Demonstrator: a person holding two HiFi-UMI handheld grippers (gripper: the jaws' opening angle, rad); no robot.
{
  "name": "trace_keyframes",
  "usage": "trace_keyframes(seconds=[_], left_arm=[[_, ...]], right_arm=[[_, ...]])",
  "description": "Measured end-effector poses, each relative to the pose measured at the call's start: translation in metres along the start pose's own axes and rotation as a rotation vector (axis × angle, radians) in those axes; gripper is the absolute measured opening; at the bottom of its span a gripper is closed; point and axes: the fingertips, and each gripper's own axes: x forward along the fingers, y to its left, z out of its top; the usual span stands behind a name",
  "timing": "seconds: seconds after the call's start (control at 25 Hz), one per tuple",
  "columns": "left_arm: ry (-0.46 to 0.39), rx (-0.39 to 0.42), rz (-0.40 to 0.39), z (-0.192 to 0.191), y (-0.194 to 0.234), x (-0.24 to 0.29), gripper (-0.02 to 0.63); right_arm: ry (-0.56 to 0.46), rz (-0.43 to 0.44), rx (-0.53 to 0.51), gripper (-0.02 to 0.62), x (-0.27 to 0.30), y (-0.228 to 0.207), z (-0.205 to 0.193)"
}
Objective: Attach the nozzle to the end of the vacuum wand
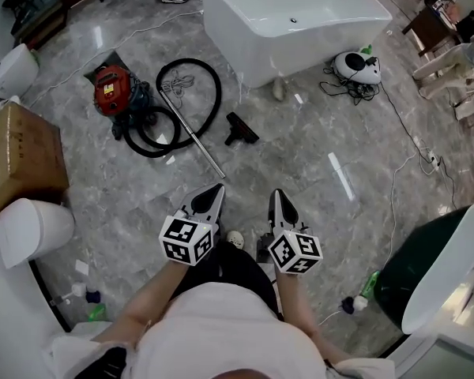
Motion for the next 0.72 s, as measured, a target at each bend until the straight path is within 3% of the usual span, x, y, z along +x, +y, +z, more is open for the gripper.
trace_keyframes(seconds=[0.32,0.72], left_arm=[[0.012,0.019,-0.072,0.020,0.018,0.027,0.009],[0.012,0.013,-0.062,0.017,0.042,0.064,0.009]], right_arm=[[-0.005,-0.030,-0.012,0.017,0.028,0.004,0.005],[-0.026,0.058,-0.099,0.015,0.071,-0.011,0.025]])
